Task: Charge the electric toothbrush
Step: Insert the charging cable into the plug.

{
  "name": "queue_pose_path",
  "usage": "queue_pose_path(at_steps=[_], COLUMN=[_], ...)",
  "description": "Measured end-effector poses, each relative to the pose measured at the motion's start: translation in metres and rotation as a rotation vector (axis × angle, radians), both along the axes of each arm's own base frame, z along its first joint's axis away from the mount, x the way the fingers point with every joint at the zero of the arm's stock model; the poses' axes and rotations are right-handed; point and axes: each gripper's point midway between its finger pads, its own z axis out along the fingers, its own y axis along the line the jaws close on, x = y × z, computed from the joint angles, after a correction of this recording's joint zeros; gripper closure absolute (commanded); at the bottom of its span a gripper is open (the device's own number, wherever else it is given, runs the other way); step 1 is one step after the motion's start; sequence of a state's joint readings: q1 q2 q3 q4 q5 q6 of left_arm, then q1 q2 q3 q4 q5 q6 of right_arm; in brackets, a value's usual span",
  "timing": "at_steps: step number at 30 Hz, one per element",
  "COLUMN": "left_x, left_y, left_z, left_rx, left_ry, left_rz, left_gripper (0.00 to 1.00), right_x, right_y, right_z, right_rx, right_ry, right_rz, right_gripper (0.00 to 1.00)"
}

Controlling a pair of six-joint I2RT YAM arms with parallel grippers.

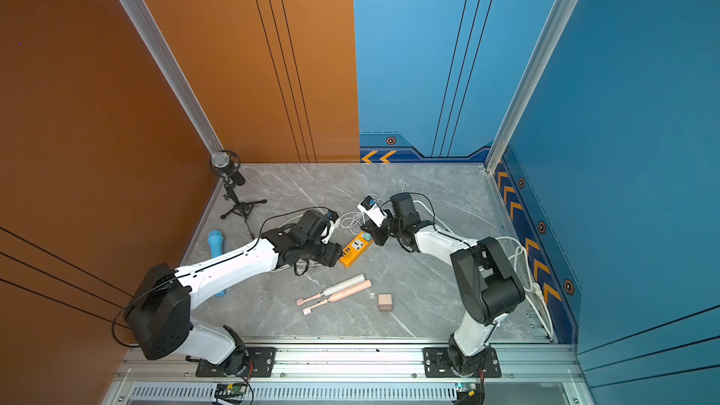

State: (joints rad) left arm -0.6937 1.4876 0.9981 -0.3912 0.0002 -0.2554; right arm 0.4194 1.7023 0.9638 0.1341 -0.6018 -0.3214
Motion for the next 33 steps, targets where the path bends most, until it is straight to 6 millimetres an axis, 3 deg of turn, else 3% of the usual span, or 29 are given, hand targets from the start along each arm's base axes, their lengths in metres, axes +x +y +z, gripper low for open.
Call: queue_pose_path(at_steps=[23, 33], left_x=[-0.001, -0.007], left_y=[0.006, 0.0], left_z=[0.0, -0.034], left_rx=[0.021, 0.098], left_ry=[-0.017, 0.041], left_rz=[0.014, -0.011], left_gripper=[0.3, 0.27], right_x=[0.004, 0.008], right_y=[-0.006, -0.004], right_z=[0.001, 0.001], right_rx=[-0.01, -0.102], right_ry=[0.03, 0.061], right_rz=[-0.024, 0.019], right_gripper=[1.0, 1.0])
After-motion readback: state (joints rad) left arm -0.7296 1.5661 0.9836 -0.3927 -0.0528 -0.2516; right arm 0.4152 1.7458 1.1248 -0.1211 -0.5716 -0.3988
